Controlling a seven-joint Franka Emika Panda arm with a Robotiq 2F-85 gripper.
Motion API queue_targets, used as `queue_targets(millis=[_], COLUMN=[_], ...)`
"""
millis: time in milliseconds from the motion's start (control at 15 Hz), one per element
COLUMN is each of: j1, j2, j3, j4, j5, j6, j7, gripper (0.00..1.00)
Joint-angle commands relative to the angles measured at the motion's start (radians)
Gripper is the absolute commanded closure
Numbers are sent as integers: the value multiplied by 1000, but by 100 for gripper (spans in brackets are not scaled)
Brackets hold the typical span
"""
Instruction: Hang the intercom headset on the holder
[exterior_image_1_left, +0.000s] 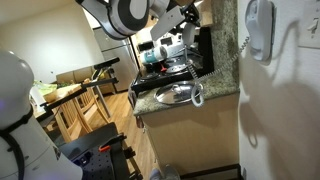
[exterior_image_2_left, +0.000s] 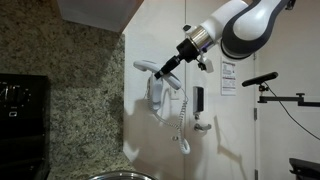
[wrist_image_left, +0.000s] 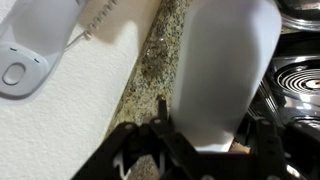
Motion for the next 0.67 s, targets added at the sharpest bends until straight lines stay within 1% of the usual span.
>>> queue_targets(millis=[0,200,267,600], j1=[0,0,0,9], j2=[0,0,0,-14], j3=[0,0,0,10], j4=[0,0,0,70], j5=[0,0,0,91], j6=[0,0,0,-1], j7=[0,0,0,67], gripper=[41,41,66,66])
